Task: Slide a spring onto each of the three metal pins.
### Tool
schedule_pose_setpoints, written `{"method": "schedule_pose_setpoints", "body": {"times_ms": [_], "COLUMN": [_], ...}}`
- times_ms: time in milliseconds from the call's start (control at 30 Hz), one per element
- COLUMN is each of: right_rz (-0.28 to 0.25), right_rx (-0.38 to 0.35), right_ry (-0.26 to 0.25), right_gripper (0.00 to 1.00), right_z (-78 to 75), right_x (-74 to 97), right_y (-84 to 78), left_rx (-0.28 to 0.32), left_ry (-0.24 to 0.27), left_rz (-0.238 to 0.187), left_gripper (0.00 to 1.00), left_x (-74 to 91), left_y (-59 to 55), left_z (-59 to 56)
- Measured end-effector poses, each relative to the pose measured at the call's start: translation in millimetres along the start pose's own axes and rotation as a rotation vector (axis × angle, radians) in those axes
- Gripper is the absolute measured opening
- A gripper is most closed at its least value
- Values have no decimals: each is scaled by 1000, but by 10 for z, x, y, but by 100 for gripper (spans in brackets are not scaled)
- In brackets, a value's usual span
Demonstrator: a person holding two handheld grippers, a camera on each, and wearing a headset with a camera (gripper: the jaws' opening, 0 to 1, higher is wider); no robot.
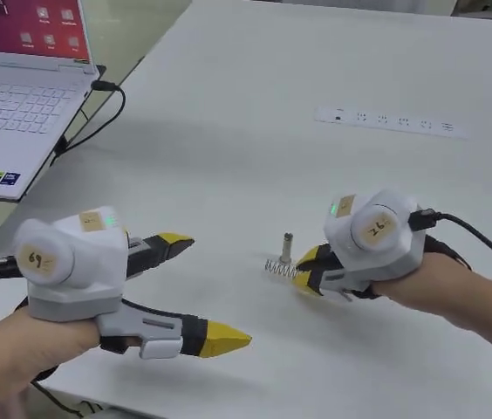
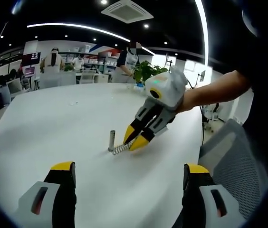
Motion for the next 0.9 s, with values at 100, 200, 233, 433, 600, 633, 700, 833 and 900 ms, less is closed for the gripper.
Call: {"method": "schedule_pose_setpoints", "body": {"times_ms": [100, 200, 233, 433, 600, 633, 700, 833, 900], "right_rz": [-11, -11, -13, -25, -31, -29, -30, -33, -28], "right_rx": [-15, 2, 7, 20, 31, 34, 38, 45, 50], "right_ry": [14, 21, 22, 29, 36, 37, 44, 47, 53], "right_gripper": [8, 8, 8, 8, 8, 8, 8, 8, 8], "right_z": [27, 66, 84, 151, 202, 207, 228, 259, 276], "right_x": [88, 191, 243, 440, 547, 557, 582, 622, 630], "right_y": [-7, -21, -26, -50, -69, -75, -84, -90, -102], "left_rx": [-7, -22, -21, -36, -44, -41, -47, -50, -42], "left_ry": [-17, -24, -30, -48, -69, -73, -80, -94, -123], "left_rz": [6, 4, 2, 4, -1, -6, -10, -8, 8], "left_gripper": [90, 90, 90, 89, 87, 87, 85, 83, 79], "left_x": [-37, -67, -77, -126, -152, -155, -161, -195, -224], "left_y": [12, 50, 65, 90, 116, 127, 144, 158, 143], "left_z": [-31, -67, -82, -130, -181, -189, -205, -223, -268]}}
Point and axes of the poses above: the centre of the closed fingertips' face, and the gripper's own axes: x roughly backward along the fingers, z roughly to its left, y roughly out of its top, the point moved 1 cm from there along x, roughly backward along the fingers, and after that the axes turned 4 degrees about z, right-handed, at the moved point
